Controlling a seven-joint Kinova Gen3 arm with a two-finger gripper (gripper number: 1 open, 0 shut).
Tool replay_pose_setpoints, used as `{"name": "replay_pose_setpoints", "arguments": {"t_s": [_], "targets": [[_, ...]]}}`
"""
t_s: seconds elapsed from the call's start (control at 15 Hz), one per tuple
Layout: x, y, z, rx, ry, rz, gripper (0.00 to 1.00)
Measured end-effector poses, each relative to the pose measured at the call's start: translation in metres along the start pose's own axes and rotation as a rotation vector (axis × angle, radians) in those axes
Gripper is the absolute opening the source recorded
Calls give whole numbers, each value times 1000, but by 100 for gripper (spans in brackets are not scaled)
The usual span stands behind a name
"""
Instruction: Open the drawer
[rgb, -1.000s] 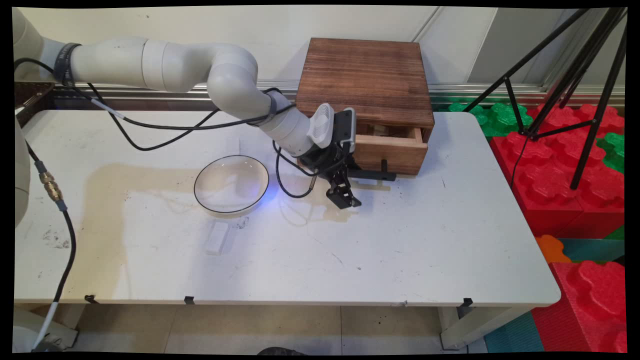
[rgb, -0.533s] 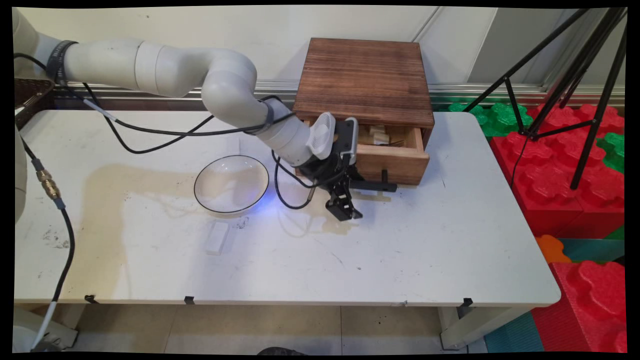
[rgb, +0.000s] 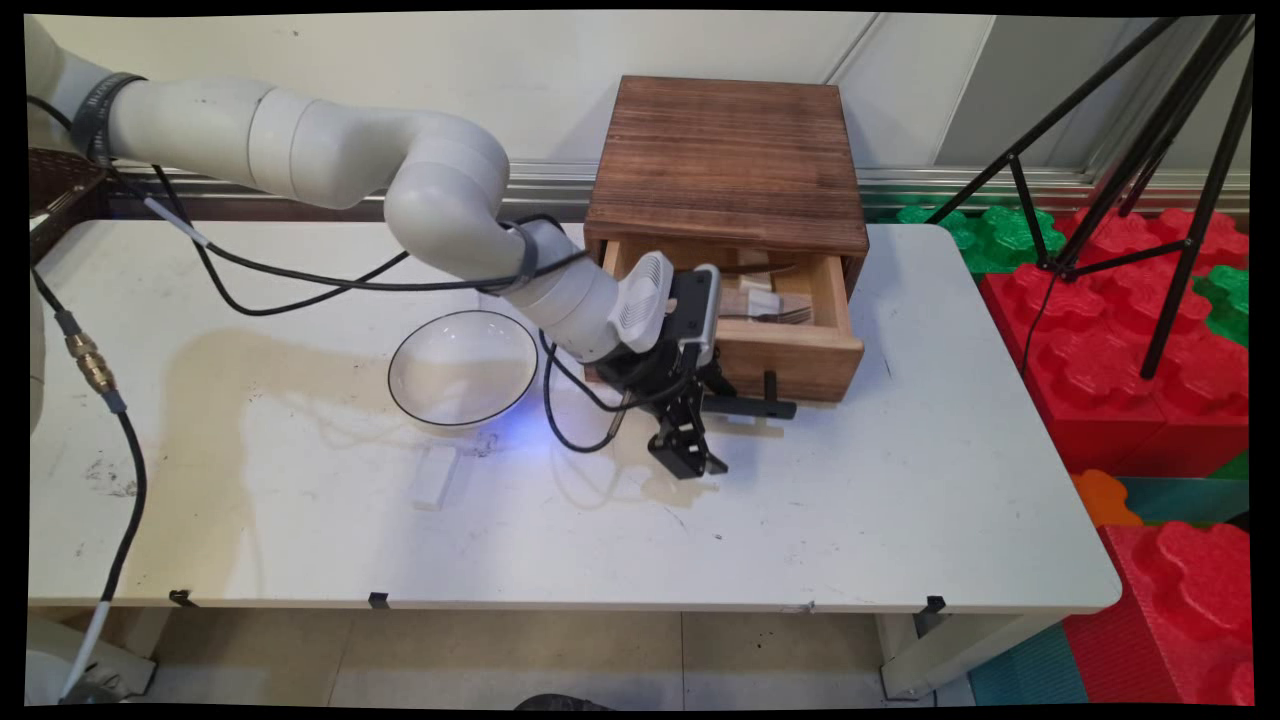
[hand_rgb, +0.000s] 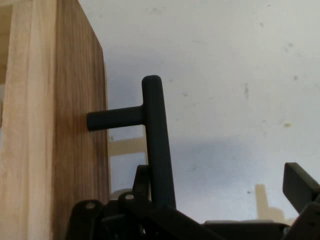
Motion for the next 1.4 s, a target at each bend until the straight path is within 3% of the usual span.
{"name": "replay_pose_setpoints", "arguments": {"t_s": [1.4], "targets": [[16, 72, -7, -102, 25, 32, 100]]}}
